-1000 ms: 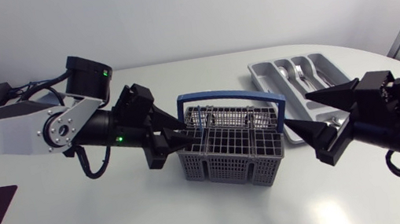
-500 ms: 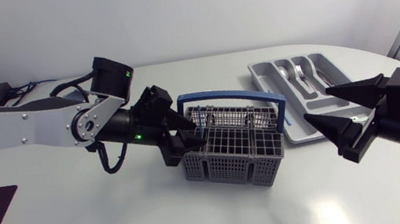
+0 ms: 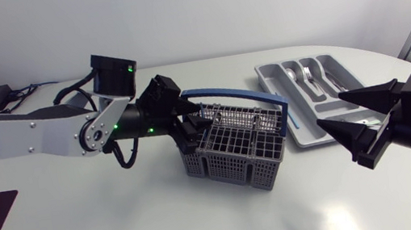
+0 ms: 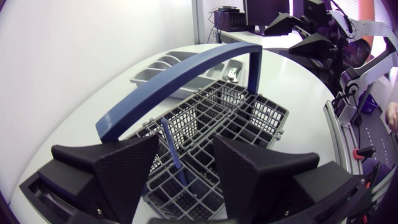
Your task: Unload the cutlery basket into the drawer organizer.
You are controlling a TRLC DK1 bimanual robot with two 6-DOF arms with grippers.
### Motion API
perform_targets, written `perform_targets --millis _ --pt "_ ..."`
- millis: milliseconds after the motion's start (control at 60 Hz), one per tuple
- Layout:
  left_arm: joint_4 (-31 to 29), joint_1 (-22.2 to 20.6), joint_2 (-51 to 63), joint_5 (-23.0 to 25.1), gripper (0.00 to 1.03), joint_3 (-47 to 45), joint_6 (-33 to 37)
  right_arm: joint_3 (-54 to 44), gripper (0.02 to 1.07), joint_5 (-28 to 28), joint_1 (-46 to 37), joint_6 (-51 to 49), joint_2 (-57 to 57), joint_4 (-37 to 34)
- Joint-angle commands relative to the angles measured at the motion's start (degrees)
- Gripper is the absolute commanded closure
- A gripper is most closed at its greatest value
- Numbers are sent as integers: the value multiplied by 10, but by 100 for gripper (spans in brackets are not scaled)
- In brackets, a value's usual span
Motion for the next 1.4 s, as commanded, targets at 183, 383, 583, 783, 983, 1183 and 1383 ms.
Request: perform_targets --millis 183,383,583,783,983,1183,1383 --pt "53 -13 -14 -38 56 -48 -32 -16 12 -13 -11 -17 14 2" --pt "86 -18 -18 -53 79 -62 -44 -17 12 -14 -11 -19 18 6" --pt "103 -18 -28 -63 80 -69 -51 -19 12 -15 -11 -19 19 6" --pt "104 -26 -24 -64 80 -64 -54 -18 12 -16 -11 -19 20 9" --pt "109 -29 -25 -67 80 -67 -54 -18 12 -16 -12 -19 17 7" --pt "120 -41 -22 -84 83 -69 -52 -22 12 -18 -12 -19 15 5" --pt "125 -46 -18 -95 88 -69 -49 -24 12 -22 -19 -19 13 5"
